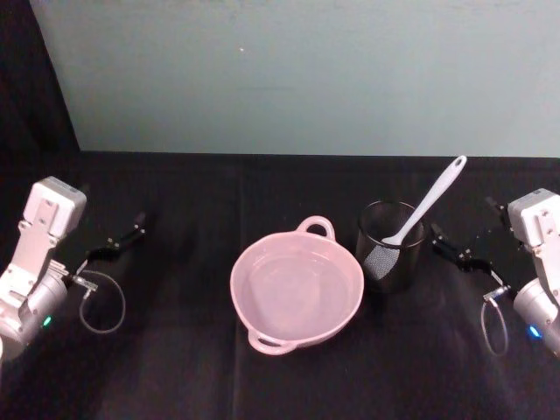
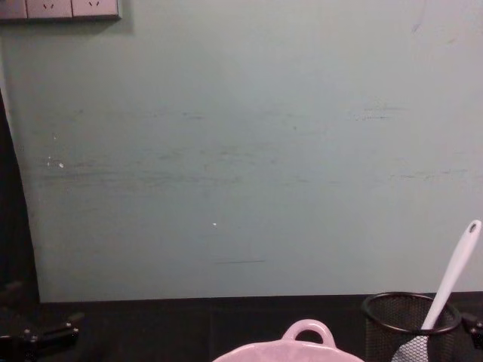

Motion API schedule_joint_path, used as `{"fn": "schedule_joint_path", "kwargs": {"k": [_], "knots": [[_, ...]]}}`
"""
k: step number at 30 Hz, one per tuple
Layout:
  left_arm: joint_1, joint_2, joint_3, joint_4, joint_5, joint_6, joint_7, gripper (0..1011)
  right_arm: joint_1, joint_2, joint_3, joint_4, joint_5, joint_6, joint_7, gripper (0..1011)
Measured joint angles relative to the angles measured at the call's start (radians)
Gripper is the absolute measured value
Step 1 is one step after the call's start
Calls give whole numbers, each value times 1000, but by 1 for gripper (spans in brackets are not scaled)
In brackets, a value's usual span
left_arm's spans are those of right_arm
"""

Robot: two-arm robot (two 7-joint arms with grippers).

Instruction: Use the one hand to pick up the spoon and stir the clear water in the bowl.

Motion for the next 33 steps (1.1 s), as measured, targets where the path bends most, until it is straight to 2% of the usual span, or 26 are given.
{"fn": "schedule_joint_path", "kwargs": {"k": [33], "knots": [[0,0,0,0,0,0,0,1005,0,0,0,0,0,0,0,1003]]}}
